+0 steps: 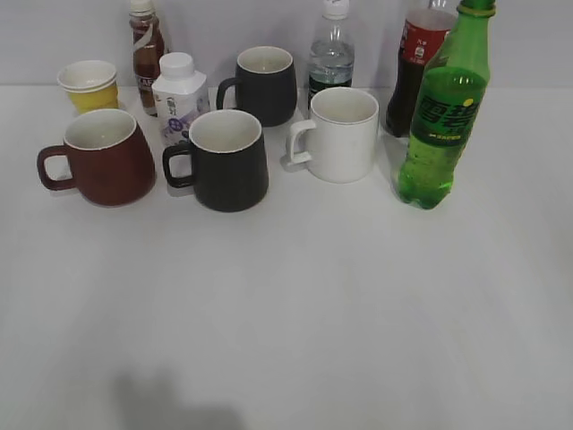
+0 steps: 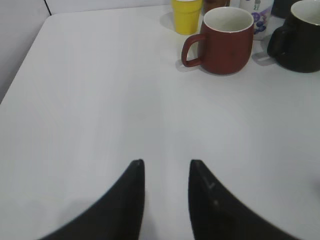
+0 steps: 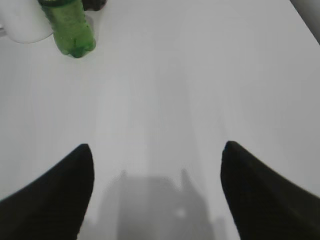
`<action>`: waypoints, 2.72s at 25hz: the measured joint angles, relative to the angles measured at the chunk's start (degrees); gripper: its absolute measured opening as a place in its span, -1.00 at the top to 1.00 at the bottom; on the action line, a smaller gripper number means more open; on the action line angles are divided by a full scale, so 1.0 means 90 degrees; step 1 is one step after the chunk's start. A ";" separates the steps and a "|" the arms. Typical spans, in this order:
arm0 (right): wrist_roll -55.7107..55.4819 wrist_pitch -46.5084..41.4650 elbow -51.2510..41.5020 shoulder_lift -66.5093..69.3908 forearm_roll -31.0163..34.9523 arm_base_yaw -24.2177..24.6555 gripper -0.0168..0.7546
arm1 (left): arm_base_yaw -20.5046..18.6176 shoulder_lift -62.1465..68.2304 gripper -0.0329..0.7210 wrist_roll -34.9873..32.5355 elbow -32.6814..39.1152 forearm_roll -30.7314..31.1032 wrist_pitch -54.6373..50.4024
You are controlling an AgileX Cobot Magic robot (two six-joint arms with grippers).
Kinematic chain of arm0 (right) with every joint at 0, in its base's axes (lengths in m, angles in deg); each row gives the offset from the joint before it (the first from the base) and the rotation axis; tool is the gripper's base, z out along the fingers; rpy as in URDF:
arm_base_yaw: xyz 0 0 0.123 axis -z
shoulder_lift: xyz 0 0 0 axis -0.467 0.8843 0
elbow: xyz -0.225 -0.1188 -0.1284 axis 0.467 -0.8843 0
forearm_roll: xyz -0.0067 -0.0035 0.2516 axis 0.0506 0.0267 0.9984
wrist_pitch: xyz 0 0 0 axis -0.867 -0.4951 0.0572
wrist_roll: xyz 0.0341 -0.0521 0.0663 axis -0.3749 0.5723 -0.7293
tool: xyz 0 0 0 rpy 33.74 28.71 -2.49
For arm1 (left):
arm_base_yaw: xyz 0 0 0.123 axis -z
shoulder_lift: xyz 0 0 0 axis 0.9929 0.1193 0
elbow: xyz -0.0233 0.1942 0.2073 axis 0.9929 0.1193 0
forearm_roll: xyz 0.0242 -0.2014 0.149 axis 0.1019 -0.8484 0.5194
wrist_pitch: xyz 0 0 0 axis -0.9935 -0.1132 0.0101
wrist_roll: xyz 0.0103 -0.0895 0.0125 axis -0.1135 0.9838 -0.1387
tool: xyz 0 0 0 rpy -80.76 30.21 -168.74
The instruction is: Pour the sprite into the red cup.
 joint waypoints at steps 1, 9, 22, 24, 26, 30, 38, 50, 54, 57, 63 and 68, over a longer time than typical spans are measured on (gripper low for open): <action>0.0000 0.0000 0.0000 0.0000 0.0000 0.0000 -0.58 | 0.0000 0.0000 0.28 0.0000 0.0000 0.0000 0.0000; 0.0000 0.0000 0.0000 0.0000 0.0000 0.0000 -0.58 | 0.0000 0.0000 0.28 0.0000 0.0000 0.0000 0.0000; 0.0000 0.0000 0.0000 0.0000 0.0000 0.0000 -0.58 | 0.0000 0.0000 0.28 0.0000 0.0000 0.0000 0.0000; 0.0000 0.0000 0.0000 0.0000 0.0000 0.0000 -0.58 | 0.0000 0.0000 0.28 0.0000 0.0000 0.0000 0.0000; 0.0000 0.0000 0.0000 0.0000 0.0000 0.0000 -0.58 | 0.0000 0.0000 0.28 0.0000 0.0000 0.0000 0.0000; 0.0000 0.0000 0.0000 0.0000 0.0000 0.0000 -0.58 | 0.0000 0.0000 0.28 0.0000 0.0000 0.0000 0.0000; 0.0000 0.0000 0.0000 0.0000 0.0000 0.0000 -0.58 | 0.0000 0.0000 0.28 0.0000 0.0000 0.0000 0.0000; 0.0006 0.0536 0.0126 0.0159 0.0000 0.0000 -0.44 | 0.0000 0.0768 0.28 0.0000 -0.0116 -0.0141 0.2293; 0.0011 0.1623 0.0132 0.0574 0.0099 0.0000 -0.34 | 0.0000 0.1508 0.28 0.0000 0.0102 -0.0141 0.3412; 0.0011 0.2316 0.0125 0.1048 0.0186 0.0000 -0.25 | 0.0000 0.2146 0.28 0.0000 0.0414 -0.0175 0.4382; 0.0011 0.3681 -0.0090 0.1915 0.0224 -0.0388 -0.04 | 0.0000 0.3758 0.28 0.0000 0.1017 -0.0303 0.6617; 0.0011 0.4649 -0.0104 0.3034 0.0224 -0.0582 0.05 | 0.0000 0.5656 0.28 0.0000 0.1075 -0.0364 0.8157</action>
